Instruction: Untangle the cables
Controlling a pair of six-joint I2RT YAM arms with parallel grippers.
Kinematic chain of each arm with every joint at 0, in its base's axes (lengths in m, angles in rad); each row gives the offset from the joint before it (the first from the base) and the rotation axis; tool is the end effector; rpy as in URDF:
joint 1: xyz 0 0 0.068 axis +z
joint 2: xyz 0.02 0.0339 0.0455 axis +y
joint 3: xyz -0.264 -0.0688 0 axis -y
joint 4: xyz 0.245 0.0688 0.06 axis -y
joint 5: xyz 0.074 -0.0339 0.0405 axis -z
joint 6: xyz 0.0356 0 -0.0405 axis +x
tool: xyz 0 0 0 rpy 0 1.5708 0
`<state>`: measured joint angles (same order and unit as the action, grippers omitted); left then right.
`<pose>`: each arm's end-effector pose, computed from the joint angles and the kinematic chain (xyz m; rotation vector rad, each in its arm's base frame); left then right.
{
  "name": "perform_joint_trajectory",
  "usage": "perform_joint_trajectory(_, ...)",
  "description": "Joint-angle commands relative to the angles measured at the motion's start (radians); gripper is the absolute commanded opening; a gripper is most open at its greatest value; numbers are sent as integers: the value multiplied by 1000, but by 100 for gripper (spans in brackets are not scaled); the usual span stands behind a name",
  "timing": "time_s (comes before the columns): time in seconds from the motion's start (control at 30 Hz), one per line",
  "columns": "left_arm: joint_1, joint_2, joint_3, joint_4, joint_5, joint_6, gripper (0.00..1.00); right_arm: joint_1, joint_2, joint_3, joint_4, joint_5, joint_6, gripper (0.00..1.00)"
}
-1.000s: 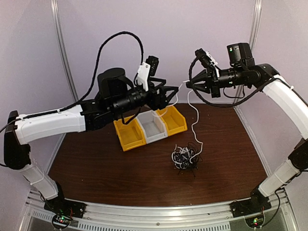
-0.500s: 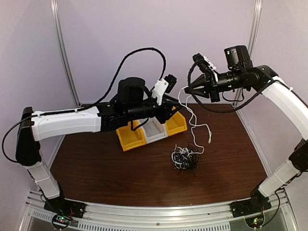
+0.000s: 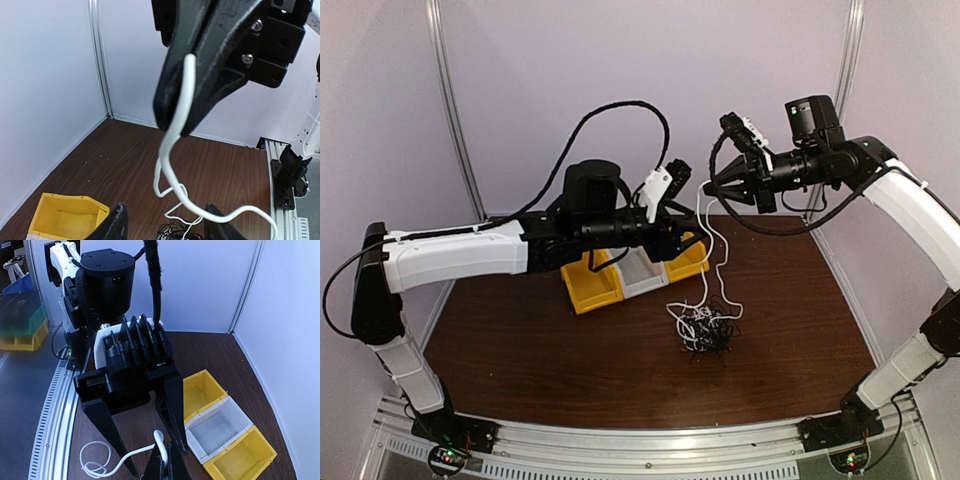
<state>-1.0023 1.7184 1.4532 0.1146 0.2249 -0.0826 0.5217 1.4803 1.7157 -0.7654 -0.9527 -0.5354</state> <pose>0.2186 -0.3569 0.3520 0.9627 1.5471 -0.9803 0.2474 0.1757 0.4441 -1.4517 1.3653 0.9786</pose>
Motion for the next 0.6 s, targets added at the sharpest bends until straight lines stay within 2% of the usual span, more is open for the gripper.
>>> perform_joint_trajectory(0.0,12,-67,1,-48,35,48,54,6,-14,-4,6,-1,-12,0)
perform_joint_trajectory(0.1,32,-95,-14,-151,-158,38,55,6,-19,-6,-19,8,-45,0)
perform_joint_trajectory(0.17,61,-135,-67,-134,-208,8,57,10,-22,-12,-35,25,-70,0)
perform_joint_trajectory(0.33,71,-204,-124,9,-67,7,59,23,-12,-36,-54,49,-93,0)
perform_joint_trajectory(0.57,67,-128,-68,83,79,-12,60,49,6,-32,-53,64,-94,0)
